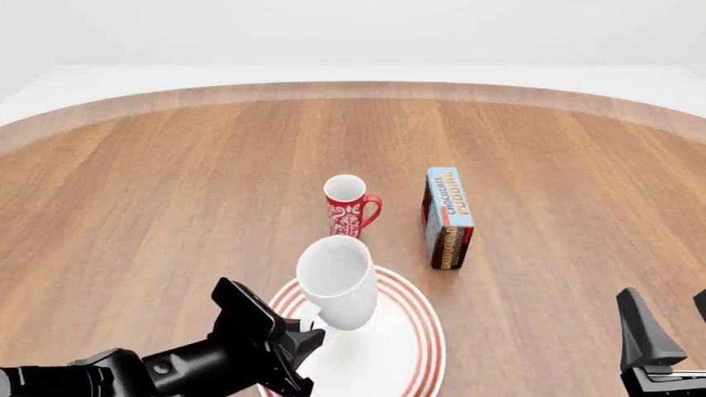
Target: Pick up the white mug and put it on the plate, and put the chocolate pudding to the right of the plate.
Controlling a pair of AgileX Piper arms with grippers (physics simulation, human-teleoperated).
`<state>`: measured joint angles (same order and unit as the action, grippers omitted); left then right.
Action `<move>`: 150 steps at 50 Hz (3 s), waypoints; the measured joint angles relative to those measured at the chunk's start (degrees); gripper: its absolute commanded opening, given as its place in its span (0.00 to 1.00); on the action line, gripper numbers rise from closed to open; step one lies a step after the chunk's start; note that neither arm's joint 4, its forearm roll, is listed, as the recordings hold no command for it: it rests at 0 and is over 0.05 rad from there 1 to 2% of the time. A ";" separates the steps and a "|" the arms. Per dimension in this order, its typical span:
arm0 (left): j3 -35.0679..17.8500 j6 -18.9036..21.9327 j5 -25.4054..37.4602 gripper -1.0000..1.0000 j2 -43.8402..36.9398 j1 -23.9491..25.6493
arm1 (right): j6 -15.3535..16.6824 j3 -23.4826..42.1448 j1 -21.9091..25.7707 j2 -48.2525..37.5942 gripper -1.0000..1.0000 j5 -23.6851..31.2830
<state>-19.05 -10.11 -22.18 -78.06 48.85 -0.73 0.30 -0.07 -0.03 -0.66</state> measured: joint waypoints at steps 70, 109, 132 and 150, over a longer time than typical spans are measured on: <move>0.72 -2.46 0.00 0.00 -3.97 0.56 | -0.12 -0.01 -0.15 0.00 1.00 0.05; 1.06 -2.42 -0.07 1.00 -3.49 0.17 | -0.11 0.00 -0.18 0.00 1.00 0.07; -1.06 -0.30 4.77 1.00 1.30 0.37 | -0.12 0.00 -0.18 0.00 1.00 0.07; -4.19 3.40 11.72 1.00 7.30 -0.53 | -0.12 0.00 -0.18 0.00 1.00 0.08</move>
<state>-23.24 -6.72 -10.46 -70.76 48.32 -0.85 0.31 -0.26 -0.03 -0.58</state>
